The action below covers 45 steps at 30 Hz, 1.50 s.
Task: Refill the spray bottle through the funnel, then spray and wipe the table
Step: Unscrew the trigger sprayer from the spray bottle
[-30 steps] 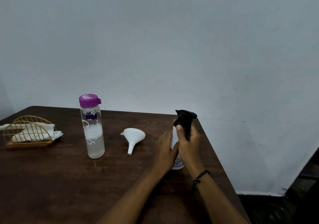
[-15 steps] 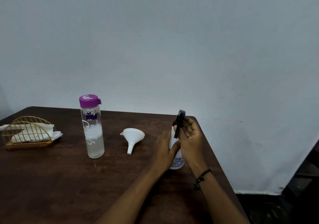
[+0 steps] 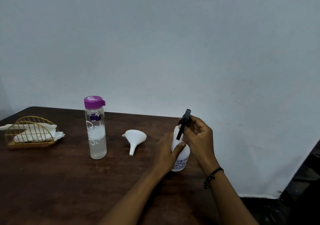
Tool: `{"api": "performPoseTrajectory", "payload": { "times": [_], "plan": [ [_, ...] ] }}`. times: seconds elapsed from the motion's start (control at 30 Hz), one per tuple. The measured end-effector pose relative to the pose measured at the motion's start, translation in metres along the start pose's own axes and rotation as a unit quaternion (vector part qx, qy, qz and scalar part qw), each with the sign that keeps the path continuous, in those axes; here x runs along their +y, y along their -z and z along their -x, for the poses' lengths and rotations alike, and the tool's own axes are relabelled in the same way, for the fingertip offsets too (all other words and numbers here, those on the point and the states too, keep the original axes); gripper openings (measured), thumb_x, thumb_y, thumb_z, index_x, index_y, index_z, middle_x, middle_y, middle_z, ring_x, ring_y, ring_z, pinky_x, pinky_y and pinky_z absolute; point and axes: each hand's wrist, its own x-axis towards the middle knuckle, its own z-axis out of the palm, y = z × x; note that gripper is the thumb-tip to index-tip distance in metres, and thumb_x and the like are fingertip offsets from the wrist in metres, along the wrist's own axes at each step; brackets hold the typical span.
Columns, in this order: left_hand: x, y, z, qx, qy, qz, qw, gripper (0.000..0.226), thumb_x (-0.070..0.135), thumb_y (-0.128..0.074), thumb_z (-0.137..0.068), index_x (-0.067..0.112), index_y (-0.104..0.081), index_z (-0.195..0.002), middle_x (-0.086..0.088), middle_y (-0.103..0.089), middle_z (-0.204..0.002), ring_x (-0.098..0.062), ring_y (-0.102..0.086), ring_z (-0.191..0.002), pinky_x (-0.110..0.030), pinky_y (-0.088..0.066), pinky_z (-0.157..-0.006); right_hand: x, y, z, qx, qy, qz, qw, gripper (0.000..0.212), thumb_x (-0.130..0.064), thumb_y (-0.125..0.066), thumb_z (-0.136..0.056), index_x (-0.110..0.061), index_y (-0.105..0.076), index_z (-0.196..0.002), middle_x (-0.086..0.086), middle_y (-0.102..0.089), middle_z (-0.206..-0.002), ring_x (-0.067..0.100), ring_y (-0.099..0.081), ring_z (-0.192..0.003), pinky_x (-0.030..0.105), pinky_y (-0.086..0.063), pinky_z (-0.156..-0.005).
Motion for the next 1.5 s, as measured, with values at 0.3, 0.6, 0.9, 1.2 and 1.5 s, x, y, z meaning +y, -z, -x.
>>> {"api": "performPoseTrajectory", "payload": {
  "times": [0.3, 0.6, 0.9, 1.2, 1.5],
  "plan": [
    [-0.002, 0.003, 0.0, 0.004, 0.0, -0.027, 1.0, 0.034, 0.052, -0.058, -0.09, 0.021, -0.061, -0.104, 0.008, -0.064, -0.099, -0.006, -0.06, -0.092, -0.03, -0.051, -0.081, -0.045, -0.002, -0.026, 0.104, 0.064, -0.051, 0.991, 0.023, -0.002, -0.071, -0.087, -0.018, -0.069, -0.104, -0.007, -0.074, -0.093, 0.004, -0.07, -0.081, 0.024, -0.058, -0.073],
    [0.001, 0.011, 0.003, 0.029, -0.009, -0.062, 0.998, 0.028, 0.044, -0.064, -0.091, 0.017, -0.063, -0.098, 0.006, -0.064, -0.093, -0.007, -0.059, -0.086, -0.02, -0.047, -0.072, -0.075, 0.022, -0.069, 0.254, 0.093, -0.146, 0.951, 0.03, -0.011, -0.073, -0.084, 0.0, -0.067, -0.111, 0.019, -0.07, -0.101, 0.017, -0.067, -0.08, 0.028, -0.056, -0.069],
    [-0.003, 0.013, 0.005, 0.036, -0.011, -0.07, 0.997, 0.037, 0.055, -0.058, -0.087, 0.019, -0.06, -0.092, 0.008, -0.062, -0.087, -0.008, -0.058, -0.083, -0.014, -0.04, -0.068, -0.007, 0.052, -0.088, 0.216, -0.023, 0.117, 0.969, 0.019, -0.03, -0.077, -0.082, -0.017, -0.069, -0.093, 0.007, -0.073, -0.088, 0.018, -0.069, -0.068, 0.045, -0.06, -0.078],
    [-0.004, 0.013, 0.005, 0.032, -0.013, -0.092, 0.995, 0.03, 0.051, -0.06, -0.09, 0.02, -0.058, -0.091, 0.009, -0.06, -0.087, -0.008, -0.056, -0.083, -0.013, -0.038, -0.068, 0.071, 0.059, -0.089, -0.046, -0.199, 0.432, 0.879, 0.052, -0.03, -0.083, -0.077, -0.014, -0.037, -0.058, 0.002, -0.042, -0.058, 0.016, -0.04, -0.052, 0.027, -0.026, -0.045],
    [-0.006, 0.017, 0.007, 0.037, -0.039, -0.134, 0.99, 0.036, 0.056, -0.05, -0.093, 0.021, -0.058, -0.098, 0.008, -0.06, -0.095, -0.007, -0.053, -0.089, -0.021, -0.044, -0.075, 0.092, 0.044, -0.08, -0.083, -0.213, 0.512, 0.828, 0.041, -0.034, -0.085, -0.074, -0.014, -0.049, -0.074, 0.015, -0.065, -0.096, 0.027, -0.059, -0.079, 0.028, -0.038, -0.056]
  ]
}}
